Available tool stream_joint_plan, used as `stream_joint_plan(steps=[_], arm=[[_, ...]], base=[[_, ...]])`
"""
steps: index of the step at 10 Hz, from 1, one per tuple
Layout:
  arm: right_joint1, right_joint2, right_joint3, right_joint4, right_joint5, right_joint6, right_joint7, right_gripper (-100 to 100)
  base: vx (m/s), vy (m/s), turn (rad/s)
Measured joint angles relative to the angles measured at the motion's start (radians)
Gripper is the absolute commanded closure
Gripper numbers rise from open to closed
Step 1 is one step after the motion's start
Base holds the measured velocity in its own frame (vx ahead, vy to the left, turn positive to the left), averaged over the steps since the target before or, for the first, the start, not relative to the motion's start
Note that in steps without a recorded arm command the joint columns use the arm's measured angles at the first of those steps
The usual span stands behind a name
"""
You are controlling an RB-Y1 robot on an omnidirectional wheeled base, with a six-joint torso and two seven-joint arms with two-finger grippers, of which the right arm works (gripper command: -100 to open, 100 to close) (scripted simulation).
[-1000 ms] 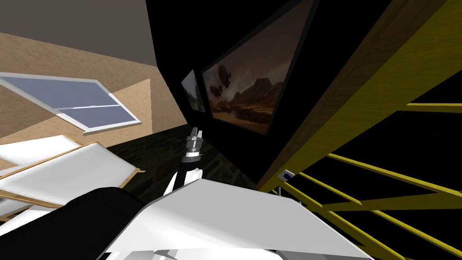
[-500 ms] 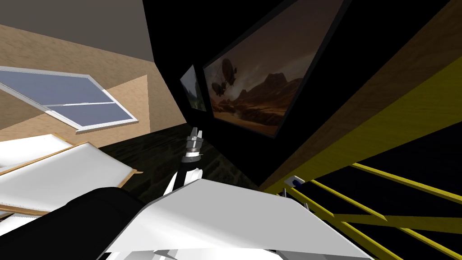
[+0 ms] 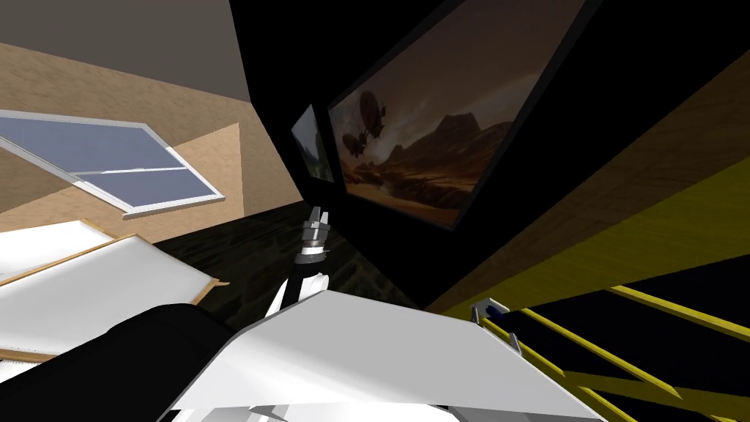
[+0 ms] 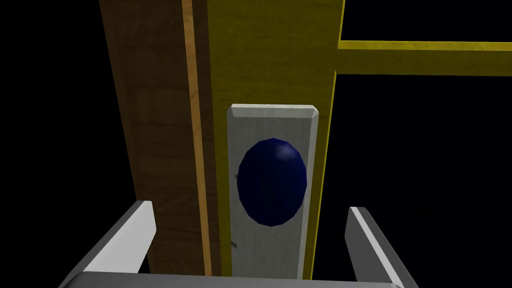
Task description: Pull the door open
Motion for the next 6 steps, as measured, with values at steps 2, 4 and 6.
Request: stream_joint_plan(steps=[2, 4, 6], arm=[[-0.015, -0.033, -0.012, 0.024, -0.011, 0.009, -0.037, -100], [-0.021, -0.051, -0.017, 0.039, -0.016, 0.01, -0.062, 100], [-0.019, -0.052, -0.02, 0.04, -0.018, 0.009, -0.058, 100]], base=[[0.095, 0.0, 0.015], [0.02, -0.002, 0.0], [-0.019, -0.008, -0.002]])
